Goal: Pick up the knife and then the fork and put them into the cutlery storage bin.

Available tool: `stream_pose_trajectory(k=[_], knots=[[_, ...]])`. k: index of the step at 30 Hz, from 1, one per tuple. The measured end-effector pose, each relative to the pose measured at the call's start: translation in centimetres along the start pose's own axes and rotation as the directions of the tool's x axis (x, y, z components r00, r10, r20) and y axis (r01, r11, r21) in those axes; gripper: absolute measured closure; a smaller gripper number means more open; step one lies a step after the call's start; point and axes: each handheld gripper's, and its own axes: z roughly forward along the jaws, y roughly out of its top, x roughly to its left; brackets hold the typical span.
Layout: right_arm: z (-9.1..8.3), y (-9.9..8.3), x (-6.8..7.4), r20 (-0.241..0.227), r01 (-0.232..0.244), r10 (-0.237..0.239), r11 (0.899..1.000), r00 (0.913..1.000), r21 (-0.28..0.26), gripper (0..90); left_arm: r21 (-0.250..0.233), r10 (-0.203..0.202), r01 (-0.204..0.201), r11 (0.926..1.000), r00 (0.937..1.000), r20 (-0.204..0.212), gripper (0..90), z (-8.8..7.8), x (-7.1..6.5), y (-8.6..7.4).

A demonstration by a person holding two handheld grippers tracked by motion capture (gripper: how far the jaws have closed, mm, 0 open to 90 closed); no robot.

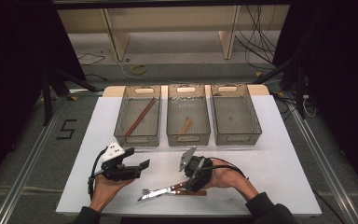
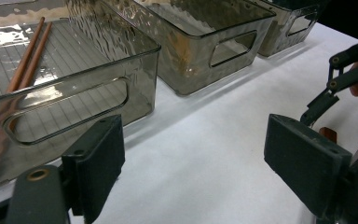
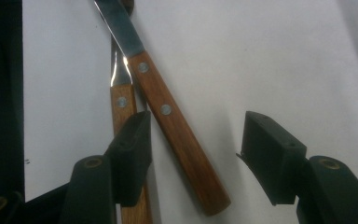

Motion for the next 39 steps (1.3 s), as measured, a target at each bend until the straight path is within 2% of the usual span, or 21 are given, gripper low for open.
stream_pose_trajectory(k=[5,7,11,16,18,19,23,31,37,39], knots=[[0.48,0.11,0.24,-0.006,0.006,-0.006,0.999,1.0,0.032,50.1,0.004,0.004,-0.004,1.0,1.0,-0.001,19.6,0.01,0.02,-0.01],[0.61,0.17,0.29,0.0,0.017,-0.017,0.999,0.9999,0.042,51.5,0.004,0.003,-0.003,1.0,1.0,-0.001,19.6,0.01,0.02,-0.01],[0.81,0.29,0.26,-0.019,0.064,-0.063,0.997,0.9979,0.05,56.4,0.004,0.006,-0.006,1.0,1.0,0.0,19.6,0.02,0.03,0.0],[0.85,0.5,0.37,-0.041,0.088,-0.085,0.994,0.9955,0.061,62.8,0.004,0.005,-0.005,1.0,1.0,0.001,19.6,0.03,0.02,0.0],[0.84,0.49,0.39,-0.049,0.092,-0.089,0.994,0.9948,0.062,64.1,0.004,0.005,-0.005,1.0,1.0,0.0,19.6,0.02,0.04,0.01],[0.95,0.44,0.37,-0.044,0.1,-0.099,0.994,0.9942,0.045,64.9,0.004,0.004,-0.004,1.0,1.0,0.001,19.6,0.03,0.03,0.0],[0.81,0.43,0.45,-0.048,0.119,-0.116,0.991,0.9921,0.055,66.5,0.004,0.005,-0.005,1.0,1.0,0.002,19.6,0.04,0.0,0.0],[0.81,0.75,0.52,-0.067,0.183,-0.179,0.98,0.9816,0.071,70.7,0.004,0.004,-0.004,1.0,1.0,0.002,19.6,0.04,-0.02,0.01],[0.79,0.78,0.57,-0.071,0.205,-0.2,0.976,0.9773,0.076,73.2,0.006,0.004,-0.004,1.0,1.0,0.002,19.7,0.04,-0.01,0.01],[0.78,0.82,0.65,-0.07,0.2,-0.195,0.977,0.9783,0.079,74.0,0.006,0.004,-0.004,1.0,1.0,0.001,19.7,0.04,0.0,0.01]])
